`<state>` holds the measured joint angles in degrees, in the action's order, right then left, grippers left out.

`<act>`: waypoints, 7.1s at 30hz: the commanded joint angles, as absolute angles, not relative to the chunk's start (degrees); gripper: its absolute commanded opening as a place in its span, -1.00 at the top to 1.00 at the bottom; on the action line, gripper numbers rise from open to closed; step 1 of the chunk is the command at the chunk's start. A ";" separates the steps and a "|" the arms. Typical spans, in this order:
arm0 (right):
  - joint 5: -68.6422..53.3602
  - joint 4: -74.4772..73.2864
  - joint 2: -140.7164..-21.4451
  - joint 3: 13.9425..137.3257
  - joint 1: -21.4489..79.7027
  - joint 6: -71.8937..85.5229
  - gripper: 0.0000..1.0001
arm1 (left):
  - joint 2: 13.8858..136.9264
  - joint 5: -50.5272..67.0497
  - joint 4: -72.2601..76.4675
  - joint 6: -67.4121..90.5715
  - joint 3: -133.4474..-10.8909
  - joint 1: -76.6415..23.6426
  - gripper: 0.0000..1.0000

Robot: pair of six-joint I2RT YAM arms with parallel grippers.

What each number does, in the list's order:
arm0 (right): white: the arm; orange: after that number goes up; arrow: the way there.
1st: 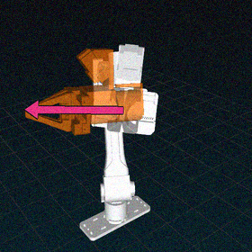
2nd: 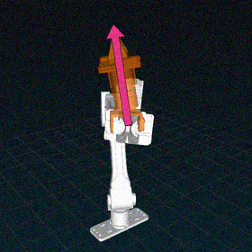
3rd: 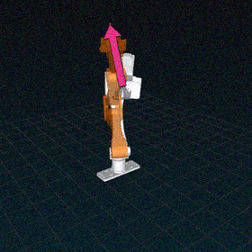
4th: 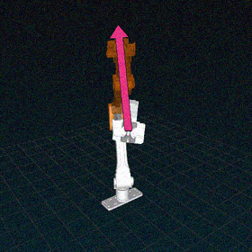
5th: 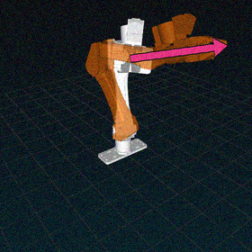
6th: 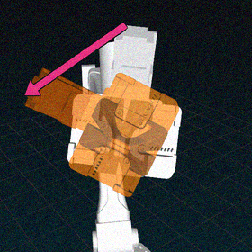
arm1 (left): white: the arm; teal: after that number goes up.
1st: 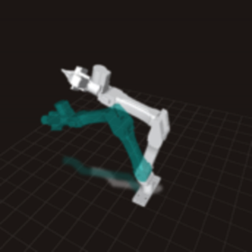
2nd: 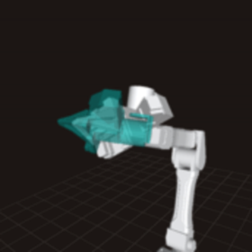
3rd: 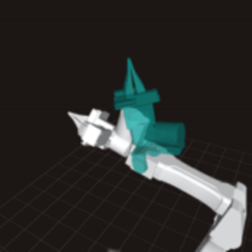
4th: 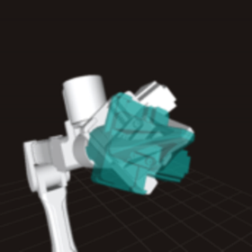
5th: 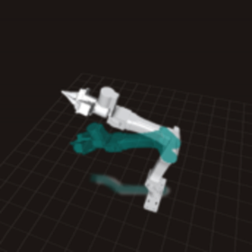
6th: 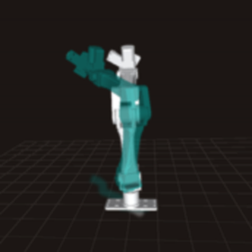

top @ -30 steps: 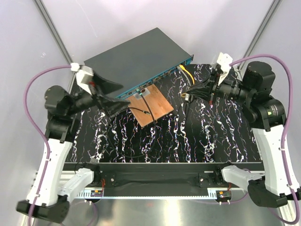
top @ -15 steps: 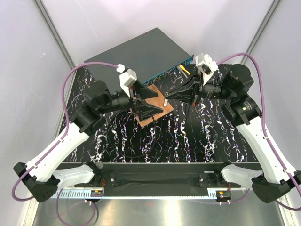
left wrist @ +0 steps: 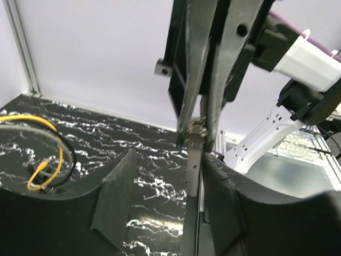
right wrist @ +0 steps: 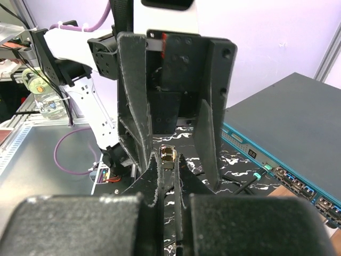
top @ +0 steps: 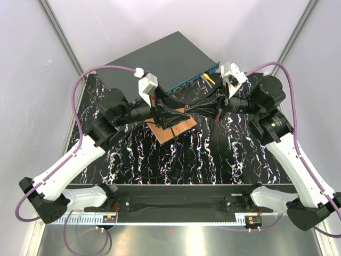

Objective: Insert the plug into the switch port

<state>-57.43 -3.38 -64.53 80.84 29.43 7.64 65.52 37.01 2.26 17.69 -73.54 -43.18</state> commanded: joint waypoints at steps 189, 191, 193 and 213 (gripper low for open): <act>-23.73 -60.03 -73.56 98.97 34.64 -12.83 1.00 | 54.06 -5.56 -27.68 -37.48 -79.36 -55.42 -0.68; -20.94 -59.94 -74.26 98.70 32.27 -12.39 1.00 | 52.92 -0.37 -27.69 -25.88 -80.15 -49.69 -0.72; -17.60 -60.12 -75.23 98.52 31.82 -13.70 1.00 | 50.90 7.69 -26.64 -11.44 -80.24 -36.87 -0.77; 2.11 -55.02 -95.45 111.71 28.21 -17.84 1.00 | 46.66 35.57 -29.54 31.01 -65.84 10.87 -0.90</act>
